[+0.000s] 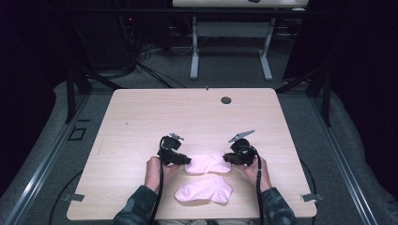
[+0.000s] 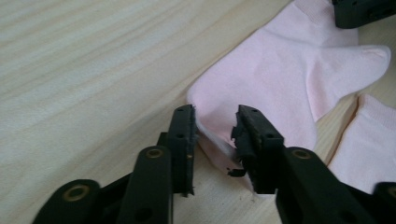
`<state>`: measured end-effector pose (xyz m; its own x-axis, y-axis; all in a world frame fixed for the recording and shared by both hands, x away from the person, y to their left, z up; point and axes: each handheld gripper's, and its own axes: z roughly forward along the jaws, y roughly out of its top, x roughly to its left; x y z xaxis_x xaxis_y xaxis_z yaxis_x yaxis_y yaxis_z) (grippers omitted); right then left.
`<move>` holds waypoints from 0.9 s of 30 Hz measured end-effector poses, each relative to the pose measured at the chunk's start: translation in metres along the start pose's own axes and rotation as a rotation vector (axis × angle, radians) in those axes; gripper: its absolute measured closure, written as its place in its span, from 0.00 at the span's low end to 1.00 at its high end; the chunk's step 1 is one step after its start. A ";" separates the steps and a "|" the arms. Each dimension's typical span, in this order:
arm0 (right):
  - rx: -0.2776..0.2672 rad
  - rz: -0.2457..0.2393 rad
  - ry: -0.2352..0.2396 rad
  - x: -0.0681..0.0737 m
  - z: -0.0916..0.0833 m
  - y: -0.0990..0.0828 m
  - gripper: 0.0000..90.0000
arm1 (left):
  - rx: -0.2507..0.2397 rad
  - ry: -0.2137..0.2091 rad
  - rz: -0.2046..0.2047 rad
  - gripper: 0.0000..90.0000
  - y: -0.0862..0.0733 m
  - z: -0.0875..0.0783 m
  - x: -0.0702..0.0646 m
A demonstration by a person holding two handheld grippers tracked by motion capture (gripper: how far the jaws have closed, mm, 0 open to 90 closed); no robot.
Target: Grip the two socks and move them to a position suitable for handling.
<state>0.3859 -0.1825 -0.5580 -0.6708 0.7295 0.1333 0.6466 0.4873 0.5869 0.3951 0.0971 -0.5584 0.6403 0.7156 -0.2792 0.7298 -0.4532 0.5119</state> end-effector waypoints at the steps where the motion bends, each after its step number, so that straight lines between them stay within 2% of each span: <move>1: -0.007 -0.001 -0.001 0.002 0.000 0.000 0.93 | 0.003 0.007 0.014 0.83 -0.001 0.000 -0.002; 3: 0.005 -0.024 -0.007 0.003 0.001 0.002 0.93 | 0.012 0.018 0.030 0.88 -0.002 0.000 -0.002; 7: 0.004 -0.039 -0.020 0.006 0.006 0.003 0.94 | 0.004 0.016 0.021 0.96 -0.009 -0.002 -0.002; 12: 0.003 -0.059 -0.028 0.010 0.009 0.003 0.94 | -0.006 0.010 0.018 0.97 -0.020 -0.007 -0.001; 15: 0.000 -0.072 -0.023 0.008 0.011 0.004 0.93 | -0.020 -0.002 -0.001 0.95 -0.023 -0.008 0.000; 17: -0.010 -0.059 -0.019 0.008 0.010 0.003 0.91 | -0.037 0.000 -0.010 0.85 -0.024 -0.012 -0.001; 19: -0.030 -0.052 -0.019 0.008 0.007 0.002 0.84 | -0.048 0.013 -0.015 0.68 -0.024 -0.017 -0.002; 20: -0.035 -0.051 -0.023 0.009 0.005 0.001 0.80 | -0.069 0.019 -0.022 0.62 -0.025 -0.022 -0.002; 22: -0.069 -0.055 -0.023 0.009 -0.004 -0.001 0.70 | -0.097 0.036 -0.025 0.49 -0.026 -0.030 -0.003; 23: -0.090 -0.041 -0.032 0.009 -0.009 -0.002 0.64 | -0.102 0.039 -0.017 0.44 -0.027 -0.035 -0.002; 25: -0.122 -0.022 -0.017 0.008 -0.018 -0.006 0.55 | -0.118 0.054 -0.017 0.35 -0.029 -0.041 -0.001; 27: -0.124 -0.012 -0.026 0.007 -0.025 -0.010 0.41 | -0.129 0.066 -0.024 0.27 -0.031 -0.046 0.000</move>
<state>0.3658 -0.1943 -0.5430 -0.6675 0.7370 0.1064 0.5877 0.4337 0.6830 0.3619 0.1358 -0.5369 0.6026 0.7607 -0.2411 0.7054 -0.3665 0.6068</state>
